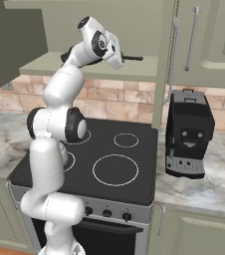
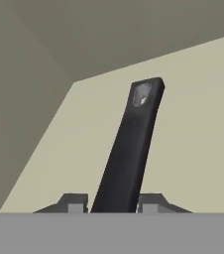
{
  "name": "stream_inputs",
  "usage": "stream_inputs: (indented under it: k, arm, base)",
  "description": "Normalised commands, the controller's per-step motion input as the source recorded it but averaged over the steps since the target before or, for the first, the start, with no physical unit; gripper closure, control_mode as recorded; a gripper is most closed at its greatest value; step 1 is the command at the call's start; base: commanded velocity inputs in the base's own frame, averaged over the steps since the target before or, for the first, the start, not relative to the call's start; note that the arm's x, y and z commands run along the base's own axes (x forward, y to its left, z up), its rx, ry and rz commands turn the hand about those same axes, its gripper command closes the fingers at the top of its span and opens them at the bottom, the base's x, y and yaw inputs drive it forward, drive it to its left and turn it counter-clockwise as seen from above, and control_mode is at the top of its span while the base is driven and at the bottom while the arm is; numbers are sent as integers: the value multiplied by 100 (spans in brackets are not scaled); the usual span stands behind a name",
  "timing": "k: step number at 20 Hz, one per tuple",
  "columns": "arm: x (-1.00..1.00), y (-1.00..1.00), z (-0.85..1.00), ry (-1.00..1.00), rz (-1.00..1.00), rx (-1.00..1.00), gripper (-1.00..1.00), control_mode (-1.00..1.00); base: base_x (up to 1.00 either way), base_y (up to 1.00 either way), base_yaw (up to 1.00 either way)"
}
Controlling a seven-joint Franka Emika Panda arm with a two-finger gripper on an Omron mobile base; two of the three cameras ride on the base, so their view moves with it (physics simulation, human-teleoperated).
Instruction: Pick the pan from the cabinet and place it on the stove. Then turn on the stove burner for the pan.
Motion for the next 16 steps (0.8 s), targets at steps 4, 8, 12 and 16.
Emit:
stream_inputs:
  k: [4, 8, 12, 16]
  arm:
    - [-6, 2, -1, -19, 0, 6, 100, -100]
    - [-15, 12, 0, -32, 0, 4, 100, -100]
    - [-19, 18, 0, -34, 0, 1, 100, -100]
    - [-25, 15, 0, -36, 0, 1, 100, -100]
  base:
    - [0, 0, 0]
    - [0, 0, 0]
    - [0, 0, 0]
    - [0, 0, 0]
